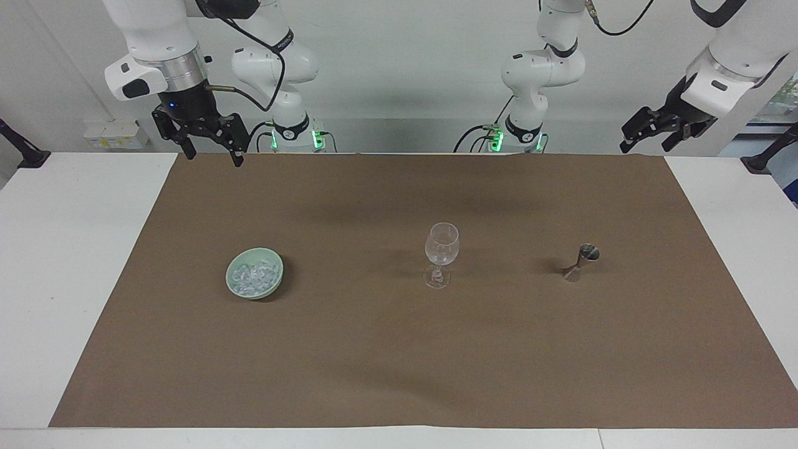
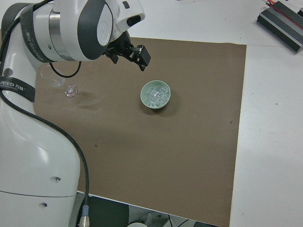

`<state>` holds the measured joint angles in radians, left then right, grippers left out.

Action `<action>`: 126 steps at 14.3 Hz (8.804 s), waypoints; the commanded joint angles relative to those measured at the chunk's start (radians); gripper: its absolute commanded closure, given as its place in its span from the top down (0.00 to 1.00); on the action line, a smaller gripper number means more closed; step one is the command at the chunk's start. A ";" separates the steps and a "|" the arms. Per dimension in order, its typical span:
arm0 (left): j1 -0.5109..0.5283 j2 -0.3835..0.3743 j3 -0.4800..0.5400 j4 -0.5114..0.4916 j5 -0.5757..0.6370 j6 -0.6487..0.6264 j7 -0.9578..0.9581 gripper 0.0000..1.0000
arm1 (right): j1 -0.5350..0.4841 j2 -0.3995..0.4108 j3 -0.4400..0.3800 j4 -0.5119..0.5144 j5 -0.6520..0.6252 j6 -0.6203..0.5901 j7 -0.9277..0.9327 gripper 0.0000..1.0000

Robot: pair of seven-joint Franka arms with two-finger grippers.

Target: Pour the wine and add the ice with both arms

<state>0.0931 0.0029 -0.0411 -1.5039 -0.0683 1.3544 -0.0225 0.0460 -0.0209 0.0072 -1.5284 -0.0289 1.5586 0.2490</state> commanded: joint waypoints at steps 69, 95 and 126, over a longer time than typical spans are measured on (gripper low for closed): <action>0.208 0.601 0.127 -0.242 -1.032 0.144 -0.648 1.00 | -0.009 -0.013 -0.016 -0.013 0.020 -0.011 -0.004 1.00; 0.192 0.598 0.125 -0.269 -1.074 0.124 -0.610 0.58 | -0.009 -0.011 -0.016 -0.013 0.020 -0.008 -0.002 1.00; 0.188 0.554 0.110 -0.228 -1.102 0.086 -0.770 0.00 | -0.009 -0.011 -0.016 -0.013 0.020 -0.008 -0.002 1.00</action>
<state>0.2922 0.5960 0.0604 -1.7324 -1.1589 1.4544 -0.7276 0.0458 -0.0209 -0.0096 -1.5297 -0.0289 1.5584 0.2490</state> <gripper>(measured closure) 0.771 0.000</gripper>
